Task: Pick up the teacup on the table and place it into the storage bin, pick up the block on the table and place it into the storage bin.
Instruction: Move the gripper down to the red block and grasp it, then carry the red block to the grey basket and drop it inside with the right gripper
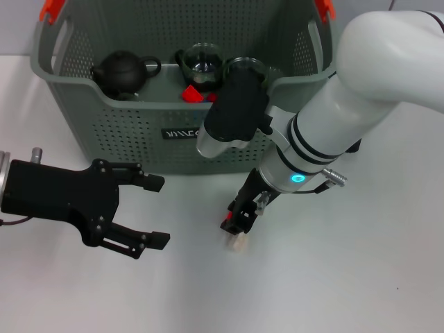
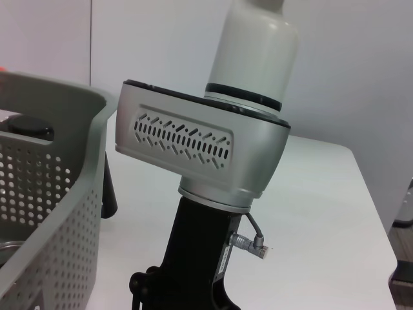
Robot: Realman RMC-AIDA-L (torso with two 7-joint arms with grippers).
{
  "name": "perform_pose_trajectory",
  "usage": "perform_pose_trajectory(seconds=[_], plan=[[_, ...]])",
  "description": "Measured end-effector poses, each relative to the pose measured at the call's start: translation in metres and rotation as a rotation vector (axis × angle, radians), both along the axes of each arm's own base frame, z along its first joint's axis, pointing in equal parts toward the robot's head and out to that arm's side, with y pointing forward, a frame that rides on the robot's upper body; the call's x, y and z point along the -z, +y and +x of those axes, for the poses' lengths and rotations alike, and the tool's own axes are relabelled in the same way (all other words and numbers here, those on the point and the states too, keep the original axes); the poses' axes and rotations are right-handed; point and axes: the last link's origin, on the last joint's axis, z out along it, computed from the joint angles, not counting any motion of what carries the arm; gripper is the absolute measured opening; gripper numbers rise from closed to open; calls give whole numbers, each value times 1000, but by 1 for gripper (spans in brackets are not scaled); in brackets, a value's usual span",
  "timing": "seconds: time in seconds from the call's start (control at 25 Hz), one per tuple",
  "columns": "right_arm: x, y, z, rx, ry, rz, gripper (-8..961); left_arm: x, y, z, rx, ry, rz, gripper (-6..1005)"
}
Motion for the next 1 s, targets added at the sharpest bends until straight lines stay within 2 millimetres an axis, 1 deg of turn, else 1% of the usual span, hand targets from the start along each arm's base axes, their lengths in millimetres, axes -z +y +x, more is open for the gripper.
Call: perform_pose_trajectory(seconds=[0.32, 0.56, 0.84, 1.0], plan=[[0, 1, 2, 10, -3, 8, 342, 0, 0, 0, 1, 0, 1, 934], [0, 2, 1, 10, -1, 12, 200, 0, 0, 0, 2, -1, 2, 934], [-2, 2, -2, 15, 8, 16, 201, -1, 1, 1, 5, 0, 1, 933], [-3, 1, -7, 9, 33, 16, 200, -3, 0, 1, 5, -3, -3, 933]])
